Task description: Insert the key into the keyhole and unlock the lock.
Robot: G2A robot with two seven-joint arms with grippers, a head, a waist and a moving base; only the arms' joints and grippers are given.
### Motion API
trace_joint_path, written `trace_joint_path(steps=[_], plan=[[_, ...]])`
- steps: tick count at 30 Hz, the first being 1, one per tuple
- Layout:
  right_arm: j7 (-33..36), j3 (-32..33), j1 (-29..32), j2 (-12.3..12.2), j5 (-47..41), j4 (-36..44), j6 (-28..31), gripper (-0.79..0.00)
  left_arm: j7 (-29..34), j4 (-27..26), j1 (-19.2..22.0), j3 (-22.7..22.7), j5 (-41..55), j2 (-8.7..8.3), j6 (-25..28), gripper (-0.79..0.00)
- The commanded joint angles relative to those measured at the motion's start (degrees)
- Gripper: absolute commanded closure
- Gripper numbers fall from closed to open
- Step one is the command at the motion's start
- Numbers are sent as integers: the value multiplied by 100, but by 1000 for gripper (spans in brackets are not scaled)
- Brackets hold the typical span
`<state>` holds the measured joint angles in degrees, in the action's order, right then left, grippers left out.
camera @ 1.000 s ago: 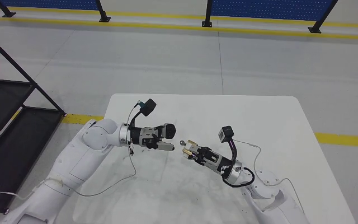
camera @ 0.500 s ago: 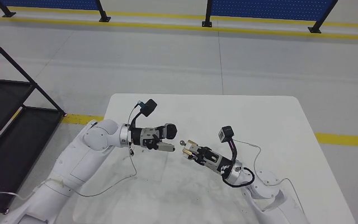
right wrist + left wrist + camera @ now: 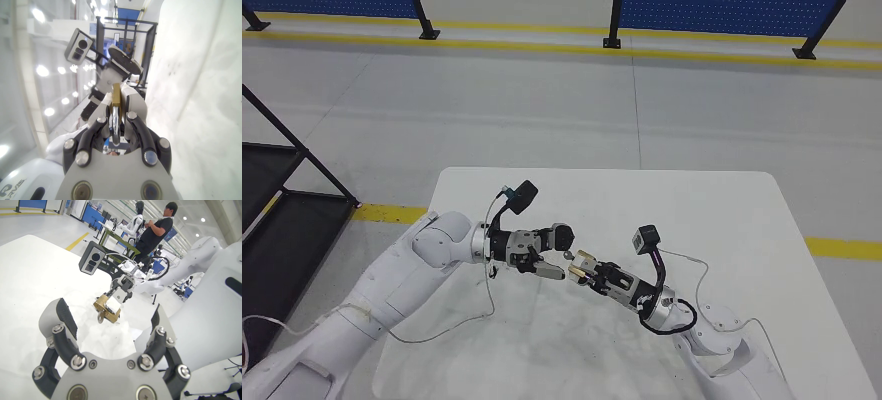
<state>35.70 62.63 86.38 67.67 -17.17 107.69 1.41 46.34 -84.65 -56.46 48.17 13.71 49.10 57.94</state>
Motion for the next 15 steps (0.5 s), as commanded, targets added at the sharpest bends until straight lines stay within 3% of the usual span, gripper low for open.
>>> trace_joint_path(steps=[1, 9, 11, 13, 15], plan=[[0, 0, 0, 0, 0, 0, 0, 0, -5, 83, 145, -186, 35, -35, 6, -785], [0, 0, 0, 0, 0, 0, 0, 0, -5, 94, 358, -315, 306, -102, 6, -782], [0, 0, 0, 0, 0, 0, 0, 0, -5, 75, 358, -293, 249, -109, 6, -573], [0, 0, 0, 0, 0, 0, 0, 0, -5, 79, 343, -282, 230, -115, 6, -508], [0, 0, 0, 0, 0, 0, 0, 0, -5, 82, 342, -281, 136, -129, 6, -499]])
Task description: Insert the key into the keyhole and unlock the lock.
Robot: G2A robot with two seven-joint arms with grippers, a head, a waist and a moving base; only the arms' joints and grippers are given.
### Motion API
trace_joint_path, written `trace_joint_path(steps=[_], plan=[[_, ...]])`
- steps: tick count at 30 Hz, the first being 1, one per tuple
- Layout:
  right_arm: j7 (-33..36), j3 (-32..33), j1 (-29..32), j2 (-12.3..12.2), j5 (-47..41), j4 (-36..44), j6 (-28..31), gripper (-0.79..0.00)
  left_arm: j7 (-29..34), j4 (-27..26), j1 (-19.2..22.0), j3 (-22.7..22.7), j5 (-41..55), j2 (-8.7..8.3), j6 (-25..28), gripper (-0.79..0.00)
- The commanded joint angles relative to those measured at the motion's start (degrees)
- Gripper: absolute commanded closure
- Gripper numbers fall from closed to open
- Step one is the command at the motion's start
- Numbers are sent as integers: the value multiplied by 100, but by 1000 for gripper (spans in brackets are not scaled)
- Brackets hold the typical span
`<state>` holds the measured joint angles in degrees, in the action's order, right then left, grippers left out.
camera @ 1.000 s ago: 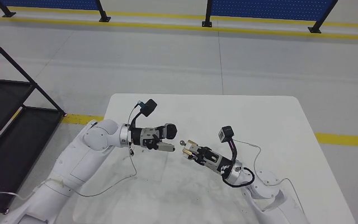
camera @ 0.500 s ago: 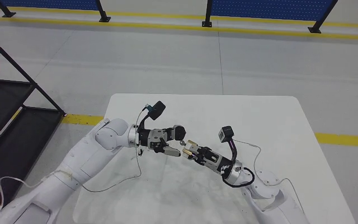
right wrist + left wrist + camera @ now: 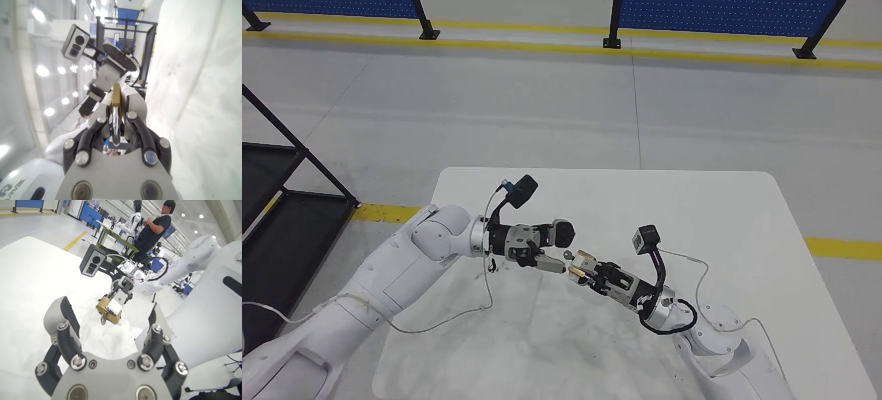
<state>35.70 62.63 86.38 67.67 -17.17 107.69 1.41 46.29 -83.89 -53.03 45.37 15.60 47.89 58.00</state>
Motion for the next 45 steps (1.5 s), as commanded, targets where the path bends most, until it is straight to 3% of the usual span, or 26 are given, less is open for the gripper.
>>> trace_joint_path(steps=[1, 4, 10, 27, 32, 36, 45], plan=[[0, 0, 0, 0, 0, 0, 0, 0, 0, 18, -4, 0, -82, -15, 0, -508], [0, 0, 0, 0, 0, 0, 0, 0, 0, 37, -5, -3, -162, -34, 0, -496], [0, 0, 0, 0, 0, 0, 0, 0, 0, 44, -5, -24, -183, -47, 0, -391], [0, 0, 0, 0, 0, 0, 0, 0, 0, 104, -2, -75, -243, -76, 0, -308], [0, 0, 0, 0, 0, 0, 0, 0, 0, 99, -5, -70, -241, -74, 0, -219], [0, 0, 0, 0, 0, 0, 0, 0, 0, 100, 1, -72, -253, -69, 0, -15], [0, 0, 0, 0, 0, 0, 0, 0, 0, 49, 1, -26, -359, -52, 0, 0]])
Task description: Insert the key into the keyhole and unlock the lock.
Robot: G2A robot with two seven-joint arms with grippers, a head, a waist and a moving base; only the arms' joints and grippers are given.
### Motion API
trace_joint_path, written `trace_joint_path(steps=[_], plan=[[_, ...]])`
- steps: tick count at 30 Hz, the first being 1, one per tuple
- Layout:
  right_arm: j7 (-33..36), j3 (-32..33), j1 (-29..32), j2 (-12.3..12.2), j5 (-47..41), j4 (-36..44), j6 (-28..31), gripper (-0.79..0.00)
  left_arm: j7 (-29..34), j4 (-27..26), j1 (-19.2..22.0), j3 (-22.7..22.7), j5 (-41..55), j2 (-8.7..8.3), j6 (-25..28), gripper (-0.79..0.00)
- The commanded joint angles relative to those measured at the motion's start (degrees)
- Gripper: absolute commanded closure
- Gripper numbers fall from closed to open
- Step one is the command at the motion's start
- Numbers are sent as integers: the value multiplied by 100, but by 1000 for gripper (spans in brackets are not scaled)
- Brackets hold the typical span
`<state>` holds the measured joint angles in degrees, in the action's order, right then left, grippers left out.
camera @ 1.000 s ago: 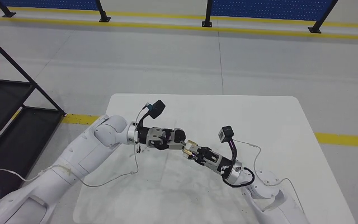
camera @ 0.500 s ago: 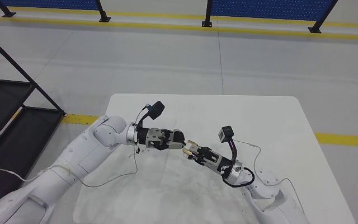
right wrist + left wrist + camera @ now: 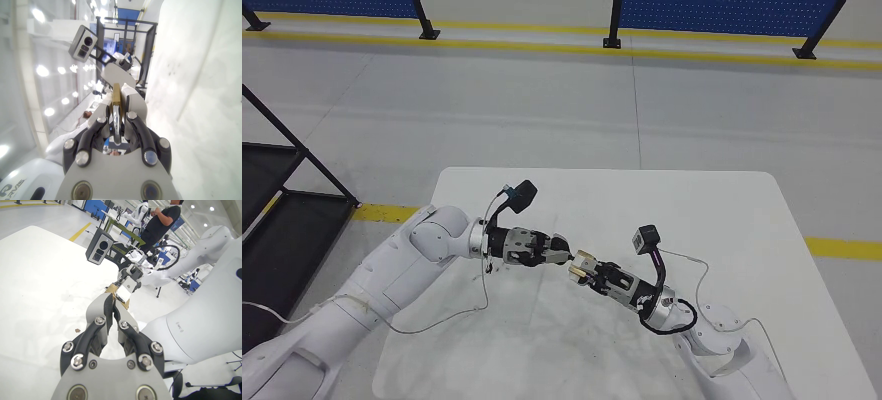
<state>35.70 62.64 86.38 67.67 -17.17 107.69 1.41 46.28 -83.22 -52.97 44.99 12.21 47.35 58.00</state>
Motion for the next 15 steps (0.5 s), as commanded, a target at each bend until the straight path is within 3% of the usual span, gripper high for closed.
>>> trace_joint_path(steps=[1, 15], plan=[[0, 0, 0, 0, 0, 0, 0, 0, 0, -27, -13, 29, -39, 3, 0, 0], [0, 0, 0, 0, 0, 0, 0, 0, 0, -220, -246, 371, -391, 42, 0, 0]])
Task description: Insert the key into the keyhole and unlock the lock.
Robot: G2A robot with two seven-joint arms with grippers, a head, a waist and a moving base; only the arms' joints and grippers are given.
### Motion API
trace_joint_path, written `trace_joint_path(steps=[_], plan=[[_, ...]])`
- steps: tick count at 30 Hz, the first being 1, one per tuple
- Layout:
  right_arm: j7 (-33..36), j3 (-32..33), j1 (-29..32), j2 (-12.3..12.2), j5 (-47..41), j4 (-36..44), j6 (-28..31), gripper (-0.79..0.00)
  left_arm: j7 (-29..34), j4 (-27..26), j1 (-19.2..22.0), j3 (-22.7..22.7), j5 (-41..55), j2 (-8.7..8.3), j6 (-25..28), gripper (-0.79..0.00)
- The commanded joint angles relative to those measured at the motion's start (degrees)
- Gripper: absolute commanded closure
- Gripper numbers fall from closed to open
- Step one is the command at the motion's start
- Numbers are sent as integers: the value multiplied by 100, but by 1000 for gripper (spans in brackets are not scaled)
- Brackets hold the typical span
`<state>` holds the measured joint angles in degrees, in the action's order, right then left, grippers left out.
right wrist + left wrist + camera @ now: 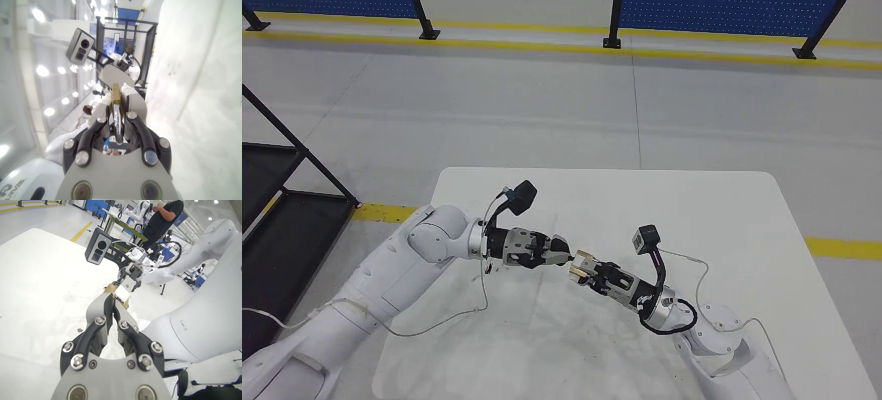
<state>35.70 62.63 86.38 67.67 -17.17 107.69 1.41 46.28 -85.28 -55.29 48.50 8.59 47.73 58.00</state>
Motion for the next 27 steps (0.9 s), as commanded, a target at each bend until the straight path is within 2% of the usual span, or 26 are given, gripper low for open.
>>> trace_joint_path(steps=[1, 8, 16, 27], plan=[[0, 0, 0, 0, 0, 0, 0, 0, 0, -39, -22, 41, -84, 7, 0, 0], [0, 0, 0, 0, 0, 0, 0, 0, -35, -178, -133, 221, -476, 39, 0, 0], [0, 0, 0, 0, 0, 0, 0, 0, -403, -351, -284, 402, -1013, 69, 0, 0], [0, 0, 0, 0, 0, 0, 0, 0, -1022, -378, -361, 338, -1652, 10, 0, 0]])
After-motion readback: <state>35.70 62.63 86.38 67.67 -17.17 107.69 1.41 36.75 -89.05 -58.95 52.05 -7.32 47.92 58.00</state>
